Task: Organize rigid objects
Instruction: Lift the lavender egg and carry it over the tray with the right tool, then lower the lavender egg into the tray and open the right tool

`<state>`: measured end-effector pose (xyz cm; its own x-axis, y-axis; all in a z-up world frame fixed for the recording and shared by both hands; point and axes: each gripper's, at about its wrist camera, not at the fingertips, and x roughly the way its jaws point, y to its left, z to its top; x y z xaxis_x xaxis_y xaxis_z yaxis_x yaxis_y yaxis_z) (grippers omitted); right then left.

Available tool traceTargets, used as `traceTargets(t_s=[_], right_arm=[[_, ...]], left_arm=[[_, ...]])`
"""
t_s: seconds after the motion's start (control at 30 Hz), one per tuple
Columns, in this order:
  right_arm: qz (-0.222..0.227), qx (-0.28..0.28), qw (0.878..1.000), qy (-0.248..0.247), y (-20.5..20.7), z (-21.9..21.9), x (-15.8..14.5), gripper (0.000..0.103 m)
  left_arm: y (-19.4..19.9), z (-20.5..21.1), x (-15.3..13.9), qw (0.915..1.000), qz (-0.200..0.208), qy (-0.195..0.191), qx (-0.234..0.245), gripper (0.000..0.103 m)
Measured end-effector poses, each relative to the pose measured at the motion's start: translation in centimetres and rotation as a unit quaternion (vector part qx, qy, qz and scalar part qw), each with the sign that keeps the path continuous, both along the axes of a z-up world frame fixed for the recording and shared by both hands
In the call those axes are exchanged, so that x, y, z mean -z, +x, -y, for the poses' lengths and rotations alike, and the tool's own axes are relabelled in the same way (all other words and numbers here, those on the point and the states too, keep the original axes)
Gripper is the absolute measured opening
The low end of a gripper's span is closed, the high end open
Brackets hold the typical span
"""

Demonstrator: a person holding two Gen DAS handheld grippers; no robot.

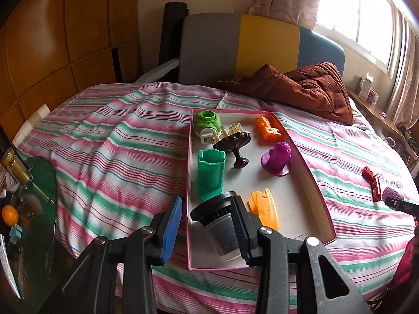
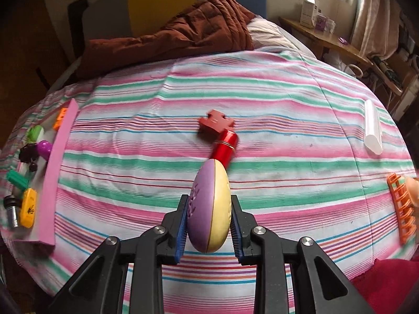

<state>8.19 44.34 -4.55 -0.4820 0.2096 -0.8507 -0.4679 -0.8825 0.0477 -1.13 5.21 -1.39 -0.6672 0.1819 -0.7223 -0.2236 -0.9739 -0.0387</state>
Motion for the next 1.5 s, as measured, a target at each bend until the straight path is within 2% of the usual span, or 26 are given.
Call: traceTargets(t_s=[0.3,0.7,0.97,1.03,1.1,1.23,1.5], right_arm=[[-0.041,-0.068,0.997,-0.014,-2.5,6.1,-2.3,0.029],[-0.076,-0.177,0.981,-0.037,-9.1,15.9,-3.5,0.029],[-0.056,-0.223,0.972,-0.048,-12.6,20.8,-1.6,0.029],[-0.044,-0.226,0.972,-0.035,-13.2,21.7,-0.7,0.029],[-0.028,-0.225,0.974,-0.023,-13.8,22.1,0.3,0.029],[-0.001,-0.222,0.975,-0.029,-14.5,22.1,2.1,0.029],[0.006,-0.217,0.976,-0.023,-14.4,21.7,3.0,0.029]], left_arm=[[0.1,1.2,0.0,0.9999,-0.002,0.001,-0.013,0.039],[0.0,2.4,0.4,0.9996,0.005,0.002,-0.026,0.039],[-0.3,3.2,0.4,0.9993,0.006,0.002,-0.038,0.039],[-0.4,3.5,0.4,0.9992,0.007,0.002,-0.040,0.039],[-0.5,3.7,0.5,0.9990,0.008,0.001,-0.043,0.039],[-0.7,4.0,0.7,0.9989,0.011,0.002,-0.046,0.039],[-0.7,4.1,0.7,0.9988,0.011,0.002,-0.047,0.039]])
